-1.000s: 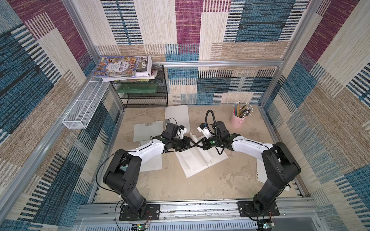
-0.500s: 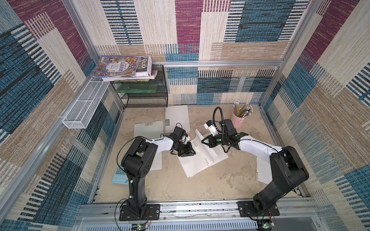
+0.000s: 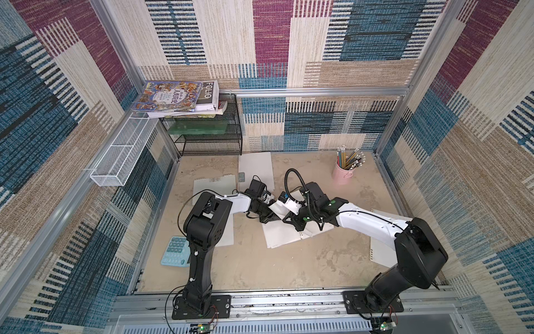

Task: Tear off pages from different notebooks
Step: Tear off the paper from the notebook.

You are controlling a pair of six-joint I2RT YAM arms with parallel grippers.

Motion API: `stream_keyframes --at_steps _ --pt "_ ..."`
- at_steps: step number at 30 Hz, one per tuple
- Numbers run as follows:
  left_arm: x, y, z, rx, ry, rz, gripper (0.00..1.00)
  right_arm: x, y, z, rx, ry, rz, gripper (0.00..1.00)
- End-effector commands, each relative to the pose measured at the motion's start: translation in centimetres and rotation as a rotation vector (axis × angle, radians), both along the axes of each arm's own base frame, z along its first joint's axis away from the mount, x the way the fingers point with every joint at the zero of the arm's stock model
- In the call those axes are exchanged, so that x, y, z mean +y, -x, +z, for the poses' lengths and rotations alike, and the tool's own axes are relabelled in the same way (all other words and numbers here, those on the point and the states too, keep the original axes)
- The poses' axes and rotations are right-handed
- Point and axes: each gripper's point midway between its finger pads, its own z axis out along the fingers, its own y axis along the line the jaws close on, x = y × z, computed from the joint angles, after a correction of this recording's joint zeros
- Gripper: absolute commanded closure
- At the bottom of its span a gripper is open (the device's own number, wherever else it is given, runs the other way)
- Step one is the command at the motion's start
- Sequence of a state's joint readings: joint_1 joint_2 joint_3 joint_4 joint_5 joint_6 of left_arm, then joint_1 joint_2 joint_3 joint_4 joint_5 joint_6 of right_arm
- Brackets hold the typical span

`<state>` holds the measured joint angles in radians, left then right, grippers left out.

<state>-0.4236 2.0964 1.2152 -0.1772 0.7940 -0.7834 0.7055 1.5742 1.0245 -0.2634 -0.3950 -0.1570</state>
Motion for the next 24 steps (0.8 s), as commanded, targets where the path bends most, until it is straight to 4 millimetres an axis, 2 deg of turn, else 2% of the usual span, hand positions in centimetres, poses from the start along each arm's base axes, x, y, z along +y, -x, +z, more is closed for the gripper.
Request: stream_keyframes --at_steps 1,5,13,21,24 --pt "5.2 0.2 -5.0 0.076 -0.306 0.141 0.94 -0.5 1.6 -1.8 -0.061 0.129 0.124 1.0" --pt "5.9 -0.1 -5.5 0.085 -0.313 0.159 0.94 -0.3 2.5 -2.8 -0.062 0.179 0.155 1.0" --pt "6.7 -0.1 -6.2 0.105 -0.32 0.18 0.95 -0.5 5.6 -4.7 -0.134 0.318 0.275 1.0" --pt "7.3 -0.2 -6.3 0.11 -0.322 0.187 0.95 -1.1 6.1 -3.9 -0.126 0.307 0.292 1.0" --pt "7.6 -0.2 -6.3 0.113 -0.323 0.189 0.95 -1.0 7.6 -4.4 -0.126 0.328 0.353 1.0"
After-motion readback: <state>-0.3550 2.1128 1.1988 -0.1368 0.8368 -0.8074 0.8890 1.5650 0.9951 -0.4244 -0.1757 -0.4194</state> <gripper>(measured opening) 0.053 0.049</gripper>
